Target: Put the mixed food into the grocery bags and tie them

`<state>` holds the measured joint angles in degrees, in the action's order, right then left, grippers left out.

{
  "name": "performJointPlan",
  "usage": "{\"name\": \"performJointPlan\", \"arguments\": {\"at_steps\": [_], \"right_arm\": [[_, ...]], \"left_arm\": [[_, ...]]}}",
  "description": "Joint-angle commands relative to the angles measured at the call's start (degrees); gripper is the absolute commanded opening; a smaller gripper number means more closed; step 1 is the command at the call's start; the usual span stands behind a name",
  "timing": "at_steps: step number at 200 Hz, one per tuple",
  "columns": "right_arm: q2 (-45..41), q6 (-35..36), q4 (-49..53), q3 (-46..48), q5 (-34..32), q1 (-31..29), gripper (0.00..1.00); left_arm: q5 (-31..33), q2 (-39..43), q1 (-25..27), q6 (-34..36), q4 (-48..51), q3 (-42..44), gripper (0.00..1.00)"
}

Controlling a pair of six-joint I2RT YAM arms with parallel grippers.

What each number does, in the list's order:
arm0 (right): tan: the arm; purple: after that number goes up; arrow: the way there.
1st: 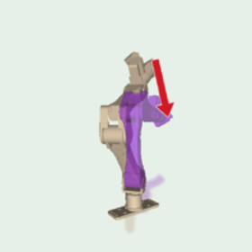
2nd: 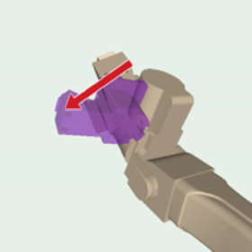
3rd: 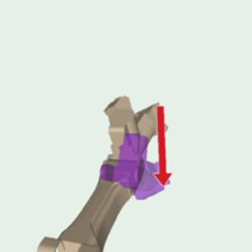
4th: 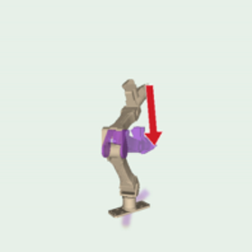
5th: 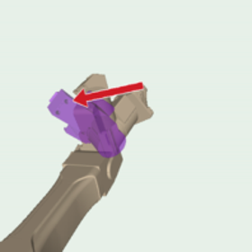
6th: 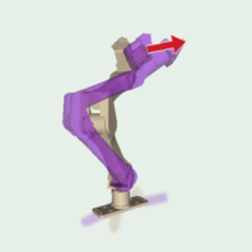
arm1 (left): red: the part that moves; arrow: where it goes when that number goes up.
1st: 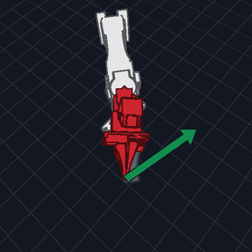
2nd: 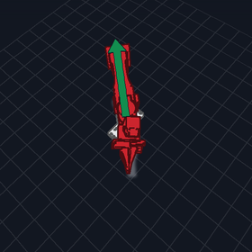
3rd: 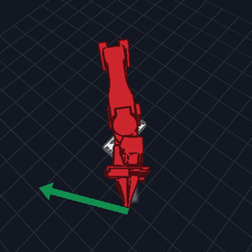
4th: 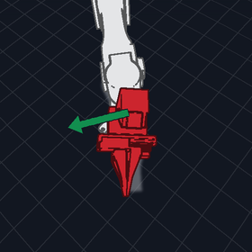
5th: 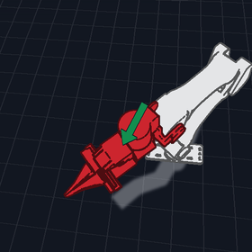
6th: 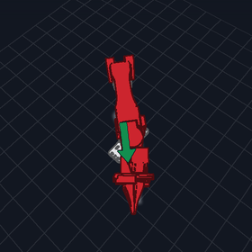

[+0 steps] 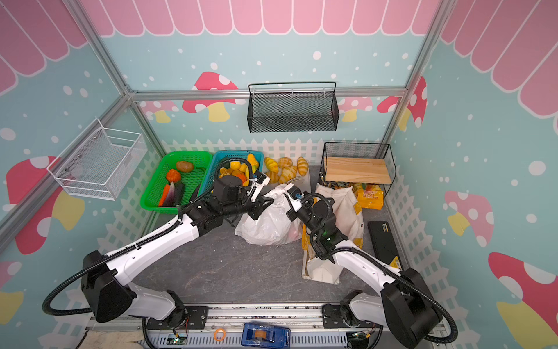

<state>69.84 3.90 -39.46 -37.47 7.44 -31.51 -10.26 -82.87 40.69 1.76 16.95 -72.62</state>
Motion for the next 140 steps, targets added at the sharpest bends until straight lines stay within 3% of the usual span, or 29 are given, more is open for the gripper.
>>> {"name": "performJointPlan", "arguments": {"at_steps": [1, 27, 58, 120, 140], "right_arm": [[-1.2, -2.2, -0.9, 0.1, 2.7, 0.1, 0.0], [-1.5, -1.0, 0.8, 0.0, 2.8, 0.1, 0.0], [-1.9, 0.3, 1.4, 0.1, 3.5, 0.1, 0.0], [-2.2, 2.3, 2.5, 0.3, 2.8, 0.1, 0.0], [-2.0, 3.1, 2.7, 0.3, 2.8, 0.2, 0.0]], "left_arm": [[1.6, 1.1, 1.2, 4.4, -1.3, 0.5, 0.4], [7.4, 0.1, 3.5, 14.0, -1.5, -0.5, 0.55], [10.3, -3.8, 3.5, 18.0, -0.5, -4.9, 0.57], [12.1, -6.8, 3.3, 24.9, 1.1, -7.4, 0.44], [12.6, -7.0, 2.6, 25.4, 1.0, -7.5, 0.34]]}}
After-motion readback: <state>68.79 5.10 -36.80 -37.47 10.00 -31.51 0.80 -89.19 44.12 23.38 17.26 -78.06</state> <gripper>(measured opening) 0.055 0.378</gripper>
